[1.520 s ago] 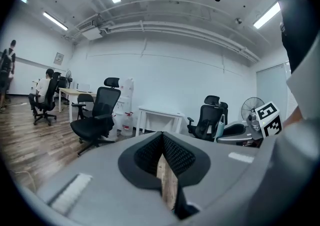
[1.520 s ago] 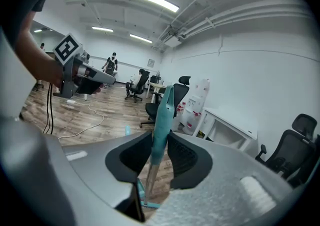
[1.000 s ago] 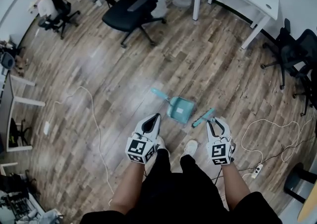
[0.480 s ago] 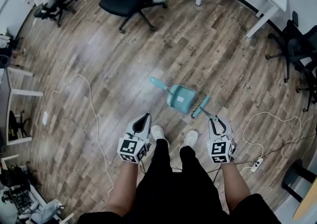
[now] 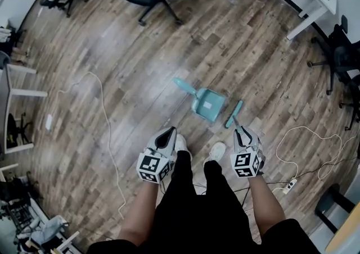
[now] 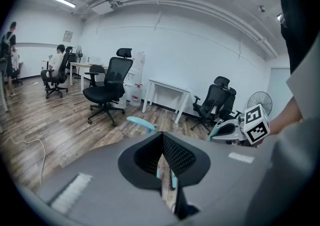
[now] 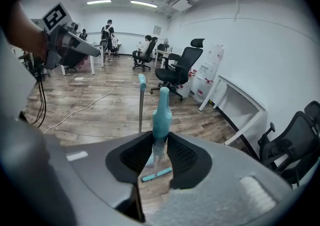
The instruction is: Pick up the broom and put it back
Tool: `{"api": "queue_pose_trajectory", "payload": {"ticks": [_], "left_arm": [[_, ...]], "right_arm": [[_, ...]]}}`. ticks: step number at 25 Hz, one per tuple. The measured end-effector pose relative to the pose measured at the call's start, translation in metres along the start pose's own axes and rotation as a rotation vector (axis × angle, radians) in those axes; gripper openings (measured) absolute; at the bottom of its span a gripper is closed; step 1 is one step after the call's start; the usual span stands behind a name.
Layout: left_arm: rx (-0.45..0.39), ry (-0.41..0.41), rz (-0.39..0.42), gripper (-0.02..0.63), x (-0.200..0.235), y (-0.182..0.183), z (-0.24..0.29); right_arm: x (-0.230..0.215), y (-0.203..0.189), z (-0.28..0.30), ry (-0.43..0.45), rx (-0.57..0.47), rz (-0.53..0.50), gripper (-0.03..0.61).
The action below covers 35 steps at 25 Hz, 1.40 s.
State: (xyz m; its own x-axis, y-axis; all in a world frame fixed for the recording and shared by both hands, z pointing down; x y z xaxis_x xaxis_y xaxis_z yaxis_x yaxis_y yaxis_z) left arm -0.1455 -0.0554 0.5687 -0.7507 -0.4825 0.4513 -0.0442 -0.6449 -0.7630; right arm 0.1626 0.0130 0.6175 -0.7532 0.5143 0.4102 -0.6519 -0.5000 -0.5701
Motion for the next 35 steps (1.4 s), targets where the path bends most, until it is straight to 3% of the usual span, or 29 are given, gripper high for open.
{"api": "queue_pose_trajectory", "payload": {"ticks": [4,9,17,35], "left_arm": [[0.006,0.005,-0.017,0.015,0.004,-0.007,-0.004],[-0.002,0.093,-0.019,0.015,0.024,-0.014,-0.013],[-0.014,0.142,-0.079,0.015,0.048,-0.015,-0.027],[0.022,0.174,-0.11,0.015,0.06,-0.028,-0.036]], "right_arm": [[0.006,0.013,0.021,0.033,-0.028,-0.022,0.095],[0.015,0.036,0.044,0.084,-0.062,-0.069,0.092],[0.013,0.078,0.086,0.14,-0.053,-0.107,0.092],[0.01,0.119,0.143,0.176,-0.092,-0.103,0.092]]}}
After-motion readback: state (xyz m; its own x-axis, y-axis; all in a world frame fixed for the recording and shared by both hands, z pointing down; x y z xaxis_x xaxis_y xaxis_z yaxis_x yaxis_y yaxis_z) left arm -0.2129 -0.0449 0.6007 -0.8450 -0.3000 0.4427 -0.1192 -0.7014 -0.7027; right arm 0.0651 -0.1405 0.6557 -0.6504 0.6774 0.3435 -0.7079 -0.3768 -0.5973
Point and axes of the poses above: the fingertips, and each gripper's own axes: z forward along the fingers, x to its left, y out of its top, the point moved 10 cm from there along -z, backward along the fingers, and after that the axes turned 14 degrees about -z, right-handed, at the moved point
